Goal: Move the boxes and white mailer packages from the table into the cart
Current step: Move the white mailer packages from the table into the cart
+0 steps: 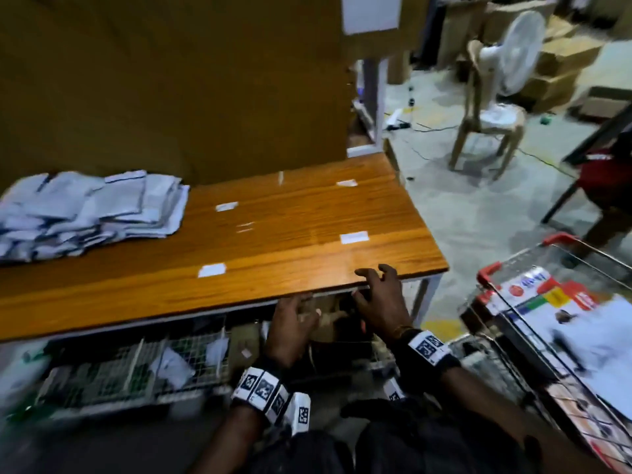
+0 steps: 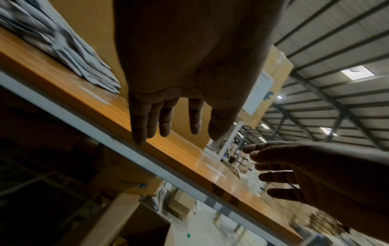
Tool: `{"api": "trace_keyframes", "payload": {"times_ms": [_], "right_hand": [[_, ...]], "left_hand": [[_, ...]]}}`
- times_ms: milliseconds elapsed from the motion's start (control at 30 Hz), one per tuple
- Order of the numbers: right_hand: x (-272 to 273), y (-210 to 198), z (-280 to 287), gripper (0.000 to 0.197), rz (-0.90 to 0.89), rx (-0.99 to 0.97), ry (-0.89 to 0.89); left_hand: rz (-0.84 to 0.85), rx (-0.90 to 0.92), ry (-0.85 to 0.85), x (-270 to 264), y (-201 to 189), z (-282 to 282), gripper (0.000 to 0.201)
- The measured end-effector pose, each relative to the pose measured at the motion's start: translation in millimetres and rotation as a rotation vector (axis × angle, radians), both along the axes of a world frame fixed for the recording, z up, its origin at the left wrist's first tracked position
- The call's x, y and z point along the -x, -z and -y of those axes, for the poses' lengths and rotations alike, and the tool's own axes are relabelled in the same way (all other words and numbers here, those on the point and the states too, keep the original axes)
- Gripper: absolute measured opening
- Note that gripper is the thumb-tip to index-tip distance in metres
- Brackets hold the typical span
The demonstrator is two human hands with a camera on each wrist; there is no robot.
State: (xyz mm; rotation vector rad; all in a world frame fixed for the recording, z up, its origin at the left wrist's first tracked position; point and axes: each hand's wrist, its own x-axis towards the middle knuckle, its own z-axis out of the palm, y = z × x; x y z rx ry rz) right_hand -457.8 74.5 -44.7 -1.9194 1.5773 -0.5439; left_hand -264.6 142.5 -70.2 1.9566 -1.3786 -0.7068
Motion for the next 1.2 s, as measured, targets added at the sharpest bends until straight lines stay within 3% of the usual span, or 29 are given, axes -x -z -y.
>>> {"api": "trace_keyframes", "payload": {"times_ms": [400, 600, 933, 1200], "right_hand": [[-174, -22, -49, 0.047, -0.037, 0.037, -0.412], [-234, -22, -55, 0.049, -0.037, 0.049, -0.515], [-363, 0, -22, 0.049, 0.04, 0.007, -0.572], [-452, -2, 40, 0.049, 0.123, 0.028, -0.55]], "left_hand": [[-0.002, 0.042, -0.362, -134, -21, -107, 0.041], [-0.014, 0.005, -0.424, -176, -24, -125, 0.041], [-0.004, -0.116, -0.406, -282, -26, -115, 0.046], [0.056, -0.14, -0.414, -371, -51, -56, 0.051]]}}
